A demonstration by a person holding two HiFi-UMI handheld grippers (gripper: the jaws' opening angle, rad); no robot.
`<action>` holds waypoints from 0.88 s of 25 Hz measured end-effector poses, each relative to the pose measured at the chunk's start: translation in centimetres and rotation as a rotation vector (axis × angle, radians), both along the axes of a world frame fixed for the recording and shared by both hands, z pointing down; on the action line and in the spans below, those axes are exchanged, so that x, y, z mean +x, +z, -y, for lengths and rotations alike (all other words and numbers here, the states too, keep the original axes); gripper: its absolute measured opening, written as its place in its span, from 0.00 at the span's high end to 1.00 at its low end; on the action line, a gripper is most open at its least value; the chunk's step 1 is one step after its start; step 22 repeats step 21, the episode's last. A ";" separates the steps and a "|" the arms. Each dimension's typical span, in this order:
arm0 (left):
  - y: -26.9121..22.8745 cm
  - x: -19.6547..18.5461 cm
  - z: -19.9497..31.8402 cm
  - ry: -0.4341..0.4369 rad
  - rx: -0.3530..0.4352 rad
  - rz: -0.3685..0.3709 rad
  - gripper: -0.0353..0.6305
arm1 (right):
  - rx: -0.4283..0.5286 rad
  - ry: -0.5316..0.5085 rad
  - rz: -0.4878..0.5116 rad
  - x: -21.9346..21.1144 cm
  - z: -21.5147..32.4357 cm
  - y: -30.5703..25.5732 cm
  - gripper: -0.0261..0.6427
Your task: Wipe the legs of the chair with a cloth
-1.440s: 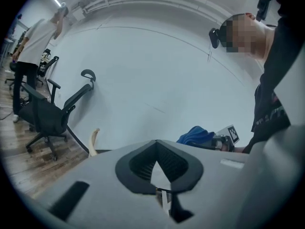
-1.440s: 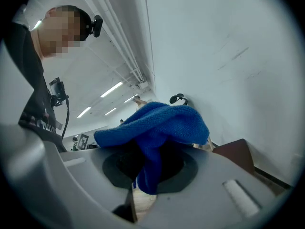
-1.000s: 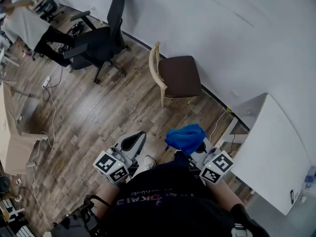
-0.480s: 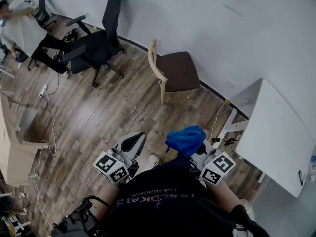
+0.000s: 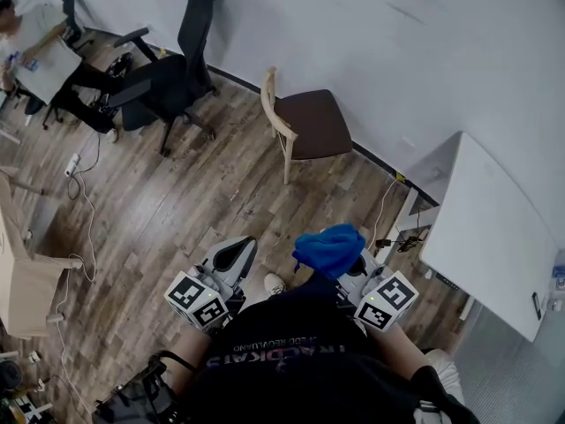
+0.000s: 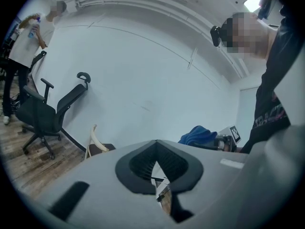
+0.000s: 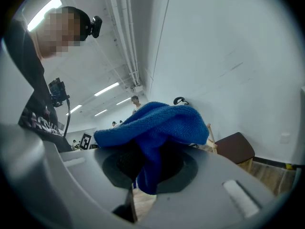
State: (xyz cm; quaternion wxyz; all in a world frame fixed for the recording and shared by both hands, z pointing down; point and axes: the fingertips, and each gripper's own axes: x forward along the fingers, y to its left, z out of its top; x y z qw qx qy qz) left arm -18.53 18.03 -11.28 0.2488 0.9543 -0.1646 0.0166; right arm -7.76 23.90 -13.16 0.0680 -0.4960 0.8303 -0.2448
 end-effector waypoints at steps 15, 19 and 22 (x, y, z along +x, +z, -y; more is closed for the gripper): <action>-0.5 0.2 -0.3 -0.032 0.004 -0.013 0.95 | -0.005 -0.032 -0.016 0.2 0.1 -0.6 0.87; -0.8 0.7 -0.2 -0.023 0.013 -0.013 0.95 | -0.005 -0.025 -0.015 0.6 0.1 -0.6 0.87; -0.7 1.0 -0.2 -0.021 0.016 -0.014 0.95 | -0.006 -0.024 -0.014 0.8 0.1 -0.4 0.87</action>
